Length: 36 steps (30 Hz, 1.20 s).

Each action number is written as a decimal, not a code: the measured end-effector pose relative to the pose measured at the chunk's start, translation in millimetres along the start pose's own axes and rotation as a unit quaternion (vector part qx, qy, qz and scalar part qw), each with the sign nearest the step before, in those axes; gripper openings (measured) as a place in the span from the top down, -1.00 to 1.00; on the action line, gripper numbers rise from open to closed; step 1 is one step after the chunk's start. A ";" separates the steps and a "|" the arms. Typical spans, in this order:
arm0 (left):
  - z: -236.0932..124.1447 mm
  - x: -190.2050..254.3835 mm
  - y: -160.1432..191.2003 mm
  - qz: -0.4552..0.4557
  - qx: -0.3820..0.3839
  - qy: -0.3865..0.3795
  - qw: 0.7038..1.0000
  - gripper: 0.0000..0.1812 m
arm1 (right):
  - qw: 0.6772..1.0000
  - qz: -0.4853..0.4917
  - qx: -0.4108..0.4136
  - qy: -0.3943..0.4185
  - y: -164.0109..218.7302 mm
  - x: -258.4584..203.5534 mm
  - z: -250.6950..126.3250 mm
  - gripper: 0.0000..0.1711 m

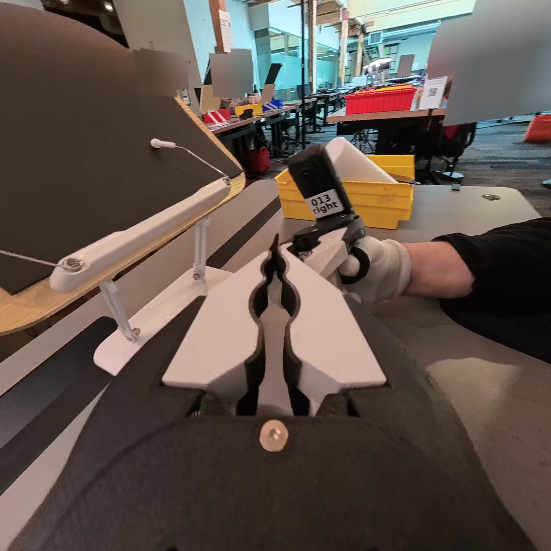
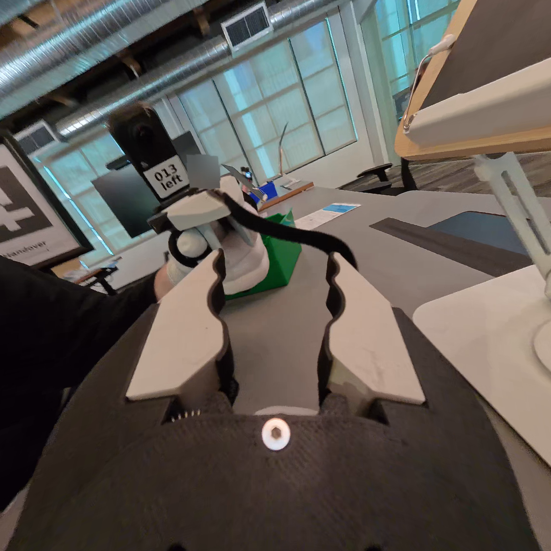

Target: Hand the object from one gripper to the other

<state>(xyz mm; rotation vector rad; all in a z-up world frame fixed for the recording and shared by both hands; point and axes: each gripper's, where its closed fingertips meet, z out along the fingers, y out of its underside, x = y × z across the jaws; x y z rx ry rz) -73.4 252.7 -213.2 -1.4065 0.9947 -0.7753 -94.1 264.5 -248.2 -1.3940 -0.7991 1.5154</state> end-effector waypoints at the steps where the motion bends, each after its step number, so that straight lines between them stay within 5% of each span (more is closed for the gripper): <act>1: 0.5 2.5 0.4 0.003 0.000 0.006 1.000 1.00 | 1.000 0.013 0.008 -0.010 -2.3 -1.8 -0.5 0.22; 16: -1.0 30.4 10.1 0.089 -0.032 0.065 0.993 1.00 | 0.985 0.093 0.063 -0.128 -20.0 -29.1 -9.1 0.43; 26: 3.5 46.2 21.1 0.125 -0.060 0.091 0.986 1.00 | 0.989 0.066 0.045 -0.123 -13.1 -31.2 -7.8 0.98; 36: 3.3 41.8 19.8 0.121 -0.061 0.080 0.987 1.00 | 0.997 -0.026 0.025 -0.072 -8.3 -25.7 -7.1 1.00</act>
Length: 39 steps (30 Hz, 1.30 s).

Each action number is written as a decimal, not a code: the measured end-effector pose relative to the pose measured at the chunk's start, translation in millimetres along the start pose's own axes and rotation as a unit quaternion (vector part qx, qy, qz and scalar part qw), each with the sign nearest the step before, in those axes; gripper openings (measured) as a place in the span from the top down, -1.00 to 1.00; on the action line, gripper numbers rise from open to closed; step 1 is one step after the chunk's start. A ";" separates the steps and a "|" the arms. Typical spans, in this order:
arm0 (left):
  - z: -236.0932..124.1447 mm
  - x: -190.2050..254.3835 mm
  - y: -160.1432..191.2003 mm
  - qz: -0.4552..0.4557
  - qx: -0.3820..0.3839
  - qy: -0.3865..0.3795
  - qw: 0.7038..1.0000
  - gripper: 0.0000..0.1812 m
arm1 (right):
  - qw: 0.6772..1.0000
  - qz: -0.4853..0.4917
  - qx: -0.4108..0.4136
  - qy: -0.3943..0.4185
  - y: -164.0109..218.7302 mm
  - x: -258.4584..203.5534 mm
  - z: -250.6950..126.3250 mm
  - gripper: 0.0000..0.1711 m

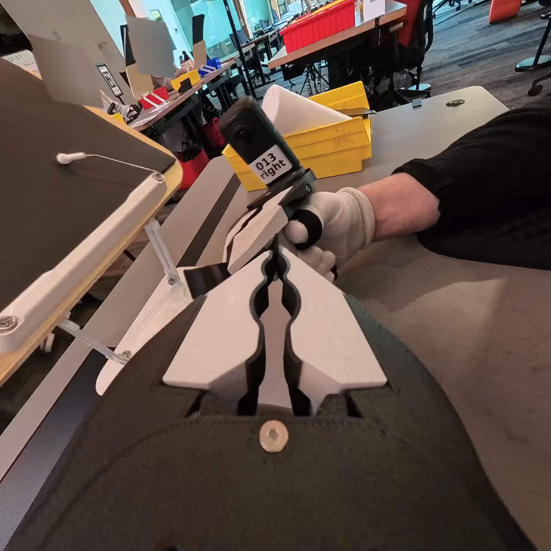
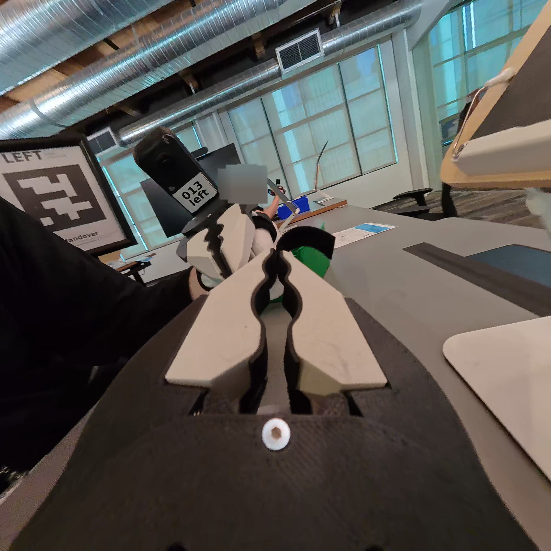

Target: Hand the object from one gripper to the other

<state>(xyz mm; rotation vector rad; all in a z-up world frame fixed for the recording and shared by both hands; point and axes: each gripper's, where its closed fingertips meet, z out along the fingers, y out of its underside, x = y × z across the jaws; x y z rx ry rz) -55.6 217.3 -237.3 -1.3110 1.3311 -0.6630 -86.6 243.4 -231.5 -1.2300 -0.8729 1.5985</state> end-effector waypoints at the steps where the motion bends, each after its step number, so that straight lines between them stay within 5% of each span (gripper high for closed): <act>1: -1.2 -1.1 -1.5 -0.004 0.005 -0.001 1.000 1.00 | 1.000 -0.007 -0.001 0.004 -0.4 0.5 -0.3 1.00; 39: -14.6 -37.2 -8.4 -0.141 0.090 -0.037 0.985 1.00 | 0.996 -0.082 0.020 0.035 -13.8 -0.5 -5.5 1.00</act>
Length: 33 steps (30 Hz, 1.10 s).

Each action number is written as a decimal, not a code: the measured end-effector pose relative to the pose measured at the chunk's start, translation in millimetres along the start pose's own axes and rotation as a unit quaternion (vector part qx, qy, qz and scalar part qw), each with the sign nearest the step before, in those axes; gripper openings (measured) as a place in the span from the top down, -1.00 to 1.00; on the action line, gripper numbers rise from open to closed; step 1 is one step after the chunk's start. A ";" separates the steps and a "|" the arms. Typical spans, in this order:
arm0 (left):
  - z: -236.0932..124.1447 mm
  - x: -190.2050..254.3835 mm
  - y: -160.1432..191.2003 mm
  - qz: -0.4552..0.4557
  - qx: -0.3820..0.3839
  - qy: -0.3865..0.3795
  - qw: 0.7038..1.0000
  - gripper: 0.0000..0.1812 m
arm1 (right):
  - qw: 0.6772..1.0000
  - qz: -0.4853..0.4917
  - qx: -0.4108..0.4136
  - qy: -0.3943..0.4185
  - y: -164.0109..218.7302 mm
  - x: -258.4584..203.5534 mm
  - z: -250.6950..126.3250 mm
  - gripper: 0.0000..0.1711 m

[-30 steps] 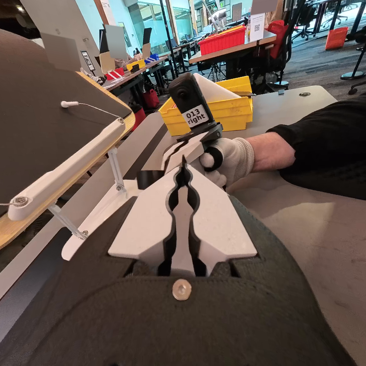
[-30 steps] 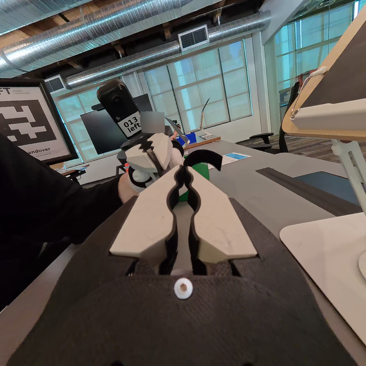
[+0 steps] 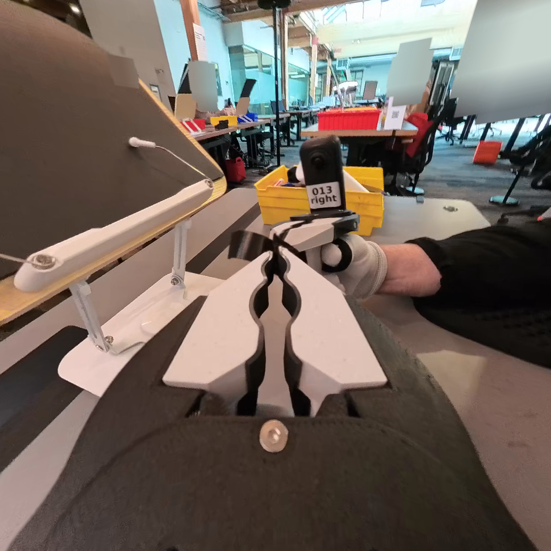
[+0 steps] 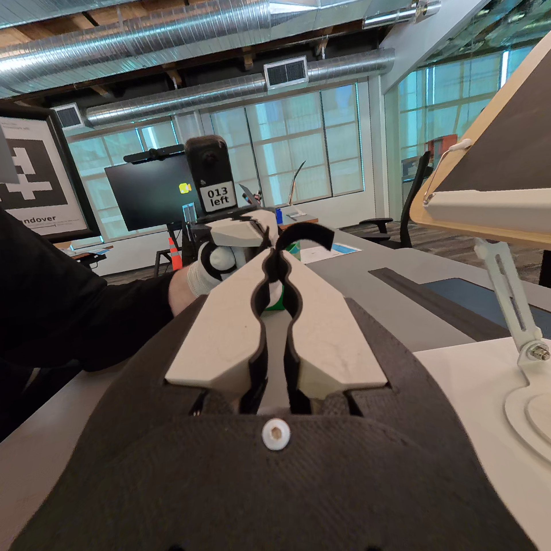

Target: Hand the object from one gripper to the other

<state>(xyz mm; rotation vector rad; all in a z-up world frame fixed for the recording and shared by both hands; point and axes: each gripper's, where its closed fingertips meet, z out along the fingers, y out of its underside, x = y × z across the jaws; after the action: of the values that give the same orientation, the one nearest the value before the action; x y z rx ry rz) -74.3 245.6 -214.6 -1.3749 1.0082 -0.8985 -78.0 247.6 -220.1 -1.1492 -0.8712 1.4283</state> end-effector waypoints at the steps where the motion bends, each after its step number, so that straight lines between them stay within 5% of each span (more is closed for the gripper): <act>1: 0.8 -1.9 0.1 -0.013 0.007 -0.001 1.000 1.00 | 1.000 -0.002 0.004 0.000 -1.7 -0.2 -0.4 1.00; 24: 6.0 -8.9 0.4 -0.076 0.047 -0.009 0.996 1.00 | 0.999 0.039 0.020 -0.032 -4.7 -6.6 0.2 0.90; 33: 6.6 -16.8 6.1 0.002 0.007 -0.067 0.998 1.00 | 0.997 0.067 0.016 -0.045 -2.3 -7.2 1.1 0.70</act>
<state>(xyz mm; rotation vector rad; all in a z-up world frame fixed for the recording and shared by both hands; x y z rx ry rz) -74.2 263.7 -220.3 -1.4013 0.9001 -0.7989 -78.5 241.0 -216.3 -1.1446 -0.8429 1.6078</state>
